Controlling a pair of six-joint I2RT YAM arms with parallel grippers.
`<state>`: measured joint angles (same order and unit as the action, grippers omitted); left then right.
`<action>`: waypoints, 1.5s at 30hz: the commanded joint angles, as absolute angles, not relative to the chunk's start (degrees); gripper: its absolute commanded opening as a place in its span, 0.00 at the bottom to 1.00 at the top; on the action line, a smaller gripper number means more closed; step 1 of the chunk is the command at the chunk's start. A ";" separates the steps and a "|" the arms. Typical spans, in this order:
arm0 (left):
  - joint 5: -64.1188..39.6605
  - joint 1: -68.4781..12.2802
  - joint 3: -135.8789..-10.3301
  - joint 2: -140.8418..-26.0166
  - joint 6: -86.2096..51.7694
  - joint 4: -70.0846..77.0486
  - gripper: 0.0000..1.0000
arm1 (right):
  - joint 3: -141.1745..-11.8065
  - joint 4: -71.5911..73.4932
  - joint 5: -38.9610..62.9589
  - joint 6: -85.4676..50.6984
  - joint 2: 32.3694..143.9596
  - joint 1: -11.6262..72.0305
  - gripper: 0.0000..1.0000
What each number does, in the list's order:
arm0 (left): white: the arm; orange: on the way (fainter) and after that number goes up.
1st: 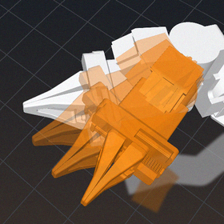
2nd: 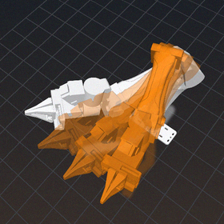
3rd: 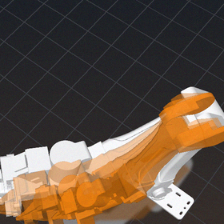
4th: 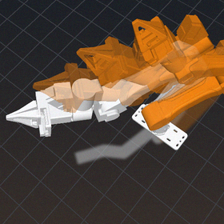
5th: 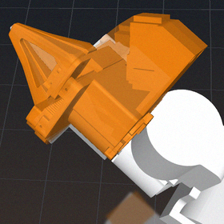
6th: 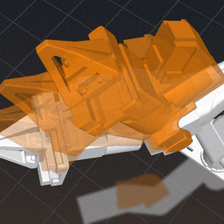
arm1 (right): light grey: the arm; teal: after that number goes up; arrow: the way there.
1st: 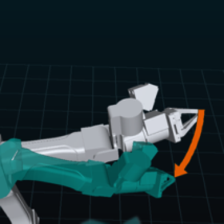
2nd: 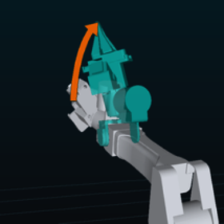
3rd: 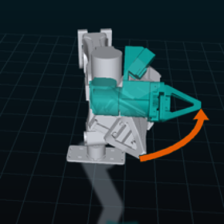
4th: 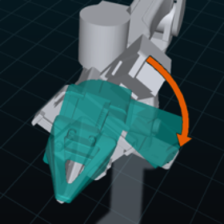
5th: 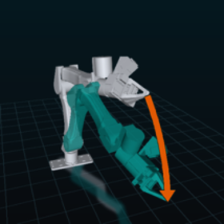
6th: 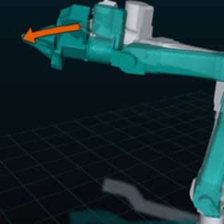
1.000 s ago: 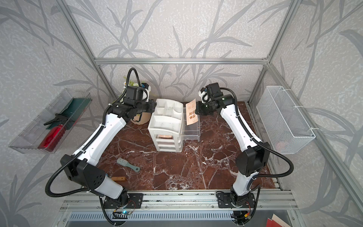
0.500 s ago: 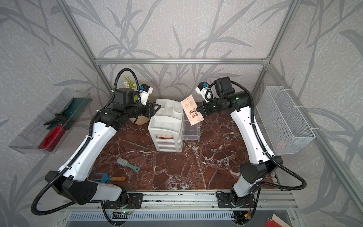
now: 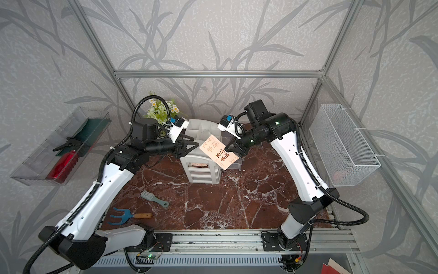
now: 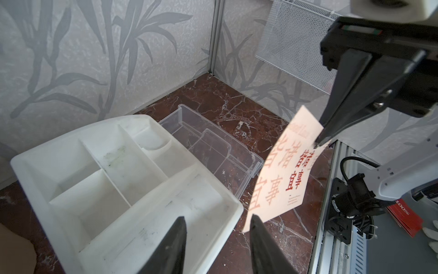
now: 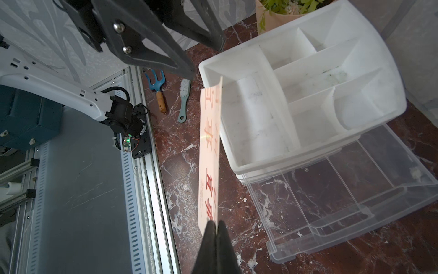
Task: Take the postcards out of the drawer
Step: Place the postcard at the center of the board.
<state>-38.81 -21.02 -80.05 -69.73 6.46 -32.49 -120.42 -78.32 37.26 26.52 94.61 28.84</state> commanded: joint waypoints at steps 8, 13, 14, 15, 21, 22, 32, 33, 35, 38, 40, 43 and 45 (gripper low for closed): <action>-49.56 -22.04 -80.24 -70.67 11.11 -32.97 0.44 | -127.28 -84.42 40.31 34.35 97.47 32.29 0.00; -52.83 -22.67 -81.27 -72.39 12.09 -33.69 0.44 | -131.24 -86.63 39.65 35.06 101.36 33.56 0.00; -53.41 -22.76 -81.65 -72.81 12.50 -34.20 0.44 | -131.99 -86.98 39.57 35.20 101.82 33.67 0.00; -53.98 -22.82 -81.95 -73.31 12.96 -34.90 0.44 | -132.62 -87.33 39.63 35.40 102.24 33.86 0.00; -55.41 -22.98 -82.31 -74.42 15.02 -36.83 0.27 | -134.22 -88.26 39.48 35.86 103.48 33.96 0.00; -55.41 -22.99 -82.28 -74.44 15.11 -36.83 0.24 | -134.14 -88.24 39.38 35.86 103.45 33.95 0.00; -55.50 -23.09 -81.89 -74.44 15.12 -36.72 0.11 | -134.05 -87.28 39.46 35.37 103.45 33.94 0.00; -55.46 -23.11 -81.89 -74.48 14.97 -36.58 0.09 | -134.03 -87.14 39.46 35.33 103.45 33.93 0.00; -55.37 -23.09 -81.76 -74.53 14.79 -36.55 0.05 | -134.04 -86.86 39.47 35.07 103.45 33.96 0.00; -55.13 -23.11 -81.46 -74.44 14.55 -36.40 0.00 | -133.93 -86.49 39.46 34.68 103.30 33.95 0.00; -54.87 -23.12 -80.99 -74.27 14.03 -35.57 0.00 | -133.90 -86.14 39.78 34.33 103.32 33.93 0.01; -54.84 -23.07 -80.34 -74.05 13.05 -34.26 0.00 | -133.90 -85.21 40.01 33.40 103.14 33.93 0.06; -54.38 -23.11 -80.06 -74.07 12.27 -33.55 0.00 | -134.03 -83.42 38.84 31.08 103.01 33.47 0.14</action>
